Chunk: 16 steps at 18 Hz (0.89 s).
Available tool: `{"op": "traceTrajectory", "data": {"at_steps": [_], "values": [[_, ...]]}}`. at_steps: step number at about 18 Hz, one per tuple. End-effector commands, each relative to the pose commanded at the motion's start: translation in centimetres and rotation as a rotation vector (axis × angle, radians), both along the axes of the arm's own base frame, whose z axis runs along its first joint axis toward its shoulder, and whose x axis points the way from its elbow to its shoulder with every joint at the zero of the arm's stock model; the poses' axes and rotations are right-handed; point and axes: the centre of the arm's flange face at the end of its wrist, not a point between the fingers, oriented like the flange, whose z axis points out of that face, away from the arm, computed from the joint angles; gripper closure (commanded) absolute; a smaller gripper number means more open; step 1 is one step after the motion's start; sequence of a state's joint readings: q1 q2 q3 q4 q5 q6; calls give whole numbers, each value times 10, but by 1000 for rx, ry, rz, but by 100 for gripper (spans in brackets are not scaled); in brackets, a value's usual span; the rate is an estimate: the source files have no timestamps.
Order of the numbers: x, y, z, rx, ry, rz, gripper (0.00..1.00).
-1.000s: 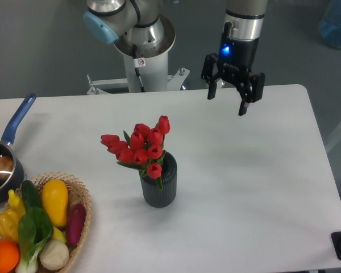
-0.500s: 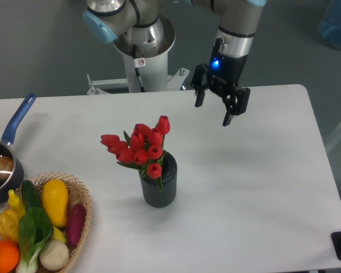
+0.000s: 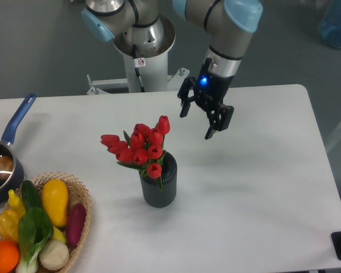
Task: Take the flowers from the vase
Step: 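Lower the open gripper around the tulip stems above the vase rim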
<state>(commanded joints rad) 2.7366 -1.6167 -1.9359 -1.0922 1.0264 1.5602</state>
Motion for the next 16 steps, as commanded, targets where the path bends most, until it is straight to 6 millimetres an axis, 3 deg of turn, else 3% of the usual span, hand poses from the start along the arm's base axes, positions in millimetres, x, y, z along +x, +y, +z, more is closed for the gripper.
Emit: {"op": "traceTrajectory", "data": {"at_steps": [6,16], "values": [[4,7,-9,66,-94,39,0],[9,21,-7,170,-178,50,0]]}}
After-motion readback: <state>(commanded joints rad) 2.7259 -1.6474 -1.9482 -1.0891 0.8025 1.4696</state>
